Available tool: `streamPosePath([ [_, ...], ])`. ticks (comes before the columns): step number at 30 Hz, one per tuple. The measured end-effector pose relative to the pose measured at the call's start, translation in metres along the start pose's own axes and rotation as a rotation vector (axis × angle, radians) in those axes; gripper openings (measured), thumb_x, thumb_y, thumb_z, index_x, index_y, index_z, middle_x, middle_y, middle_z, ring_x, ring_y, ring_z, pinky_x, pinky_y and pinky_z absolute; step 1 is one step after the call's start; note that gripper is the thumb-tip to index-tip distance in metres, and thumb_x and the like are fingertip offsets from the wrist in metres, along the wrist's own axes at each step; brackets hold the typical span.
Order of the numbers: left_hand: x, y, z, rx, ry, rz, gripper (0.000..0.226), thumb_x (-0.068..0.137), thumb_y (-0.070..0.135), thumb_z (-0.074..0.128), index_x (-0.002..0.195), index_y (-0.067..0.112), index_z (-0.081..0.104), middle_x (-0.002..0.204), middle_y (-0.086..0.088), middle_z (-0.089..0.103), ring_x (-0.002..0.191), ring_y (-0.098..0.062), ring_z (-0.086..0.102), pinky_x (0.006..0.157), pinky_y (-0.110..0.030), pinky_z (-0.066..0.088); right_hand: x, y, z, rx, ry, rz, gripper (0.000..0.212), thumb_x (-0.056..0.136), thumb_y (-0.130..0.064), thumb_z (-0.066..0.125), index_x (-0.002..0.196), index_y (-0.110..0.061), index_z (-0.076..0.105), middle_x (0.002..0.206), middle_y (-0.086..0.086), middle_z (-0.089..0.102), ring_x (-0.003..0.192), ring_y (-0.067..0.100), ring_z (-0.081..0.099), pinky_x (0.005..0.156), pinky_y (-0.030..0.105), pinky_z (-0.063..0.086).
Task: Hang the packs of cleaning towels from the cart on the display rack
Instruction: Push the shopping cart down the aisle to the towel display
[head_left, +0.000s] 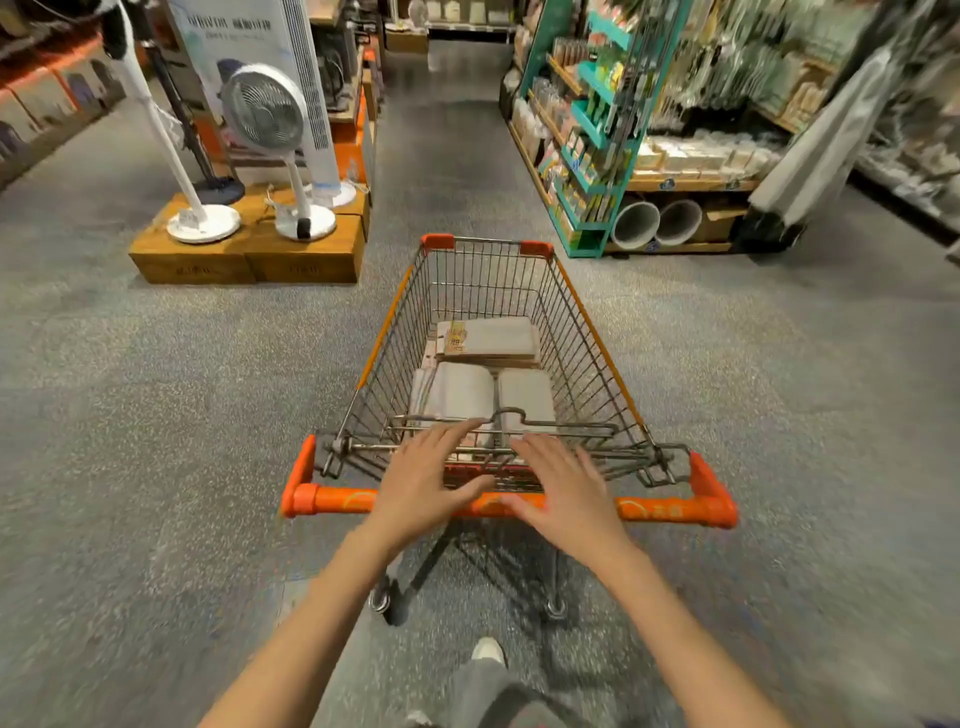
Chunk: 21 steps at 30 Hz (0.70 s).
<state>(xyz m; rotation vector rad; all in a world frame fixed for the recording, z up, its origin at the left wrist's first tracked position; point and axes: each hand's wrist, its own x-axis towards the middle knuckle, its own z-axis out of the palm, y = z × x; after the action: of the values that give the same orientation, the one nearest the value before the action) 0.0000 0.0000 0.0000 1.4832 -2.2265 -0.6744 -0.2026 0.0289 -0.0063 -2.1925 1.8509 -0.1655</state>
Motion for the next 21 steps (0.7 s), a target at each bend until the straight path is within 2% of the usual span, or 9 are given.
streamPosePath([
  [3, -0.014, -0.01, 0.009, 0.206, 0.021, 0.06, 0.063, 0.089, 0.06, 0.052, 0.143, 0.032, 0.041, 0.14, 0.008, 0.051, 0.13, -0.014, 0.045, 0.106, -0.034, 0.031, -0.007, 0.002, 0.011, -0.112, -0.007, -0.002, 0.075, 0.082, -0.075, 0.029, 0.146, -0.038, 0.019, 0.155, -0.013, 0.02, 0.142, 0.008, 0.016, 0.117, 0.04, 0.005],
  [6, -0.023, -0.018, 0.016, 0.322, 0.05, 0.141, 0.055, 0.089, 0.063, 0.049, 0.134, 0.033, 0.052, 0.126, 0.01, 0.061, 0.117, -0.013, 0.055, 0.096, -0.033, 0.037, -0.012, 0.005, 0.017, -0.177, 0.047, 0.019, 0.081, 0.076, -0.082, 0.022, 0.142, -0.035, 0.031, 0.147, -0.011, 0.038, 0.136, 0.01, 0.032, 0.115, 0.038, 0.012],
  [10, -0.02, -0.022, 0.017, 0.381, 0.212, 0.208, 0.042, 0.084, 0.062, 0.057, 0.108, 0.03, 0.071, 0.093, 0.008, 0.071, 0.083, -0.016, 0.067, 0.067, -0.029, 0.047, -0.012, 0.007, 0.019, -0.23, 0.146, 0.145, 0.095, 0.066, -0.09, 0.017, 0.134, -0.03, 0.044, 0.13, -0.007, 0.055, 0.122, 0.017, 0.047, 0.11, 0.043, 0.019],
  [12, -0.019, -0.024, 0.022, 0.391, 0.281, 0.239, 0.045, 0.085, 0.064, 0.05, 0.097, 0.028, 0.074, 0.077, 0.008, 0.071, 0.069, -0.016, 0.065, 0.059, -0.029, 0.046, -0.009, 0.006, 0.021, -0.241, 0.151, 0.14, 0.095, 0.064, -0.091, 0.013, 0.13, -0.033, 0.048, 0.126, -0.008, 0.058, 0.117, 0.017, 0.05, 0.106, 0.044, 0.018],
  [16, -0.013, -0.029, 0.024, 0.381, 0.345, 0.237, 0.051, 0.085, 0.063, 0.042, 0.092, 0.026, 0.076, 0.07, 0.007, 0.07, 0.064, -0.017, 0.065, 0.058, -0.029, 0.045, 0.002, 0.007, 0.018, -0.227, 0.121, 0.122, 0.093, 0.06, -0.092, 0.011, 0.119, -0.036, 0.056, 0.119, -0.011, 0.06, 0.112, 0.016, 0.051, 0.096, 0.04, 0.023],
  [21, 0.009, -0.034, 0.015, 0.399, 0.303, 0.198, 0.054, 0.086, 0.065, 0.039, 0.095, 0.027, 0.075, 0.074, 0.007, 0.071, 0.067, -0.017, 0.065, 0.062, -0.028, 0.04, 0.032, 0.011, 0.011, -0.214, 0.067, 0.108, 0.093, 0.057, -0.093, 0.008, 0.109, -0.035, 0.059, 0.111, -0.012, 0.059, 0.104, 0.013, 0.052, 0.087, 0.036, 0.032],
])
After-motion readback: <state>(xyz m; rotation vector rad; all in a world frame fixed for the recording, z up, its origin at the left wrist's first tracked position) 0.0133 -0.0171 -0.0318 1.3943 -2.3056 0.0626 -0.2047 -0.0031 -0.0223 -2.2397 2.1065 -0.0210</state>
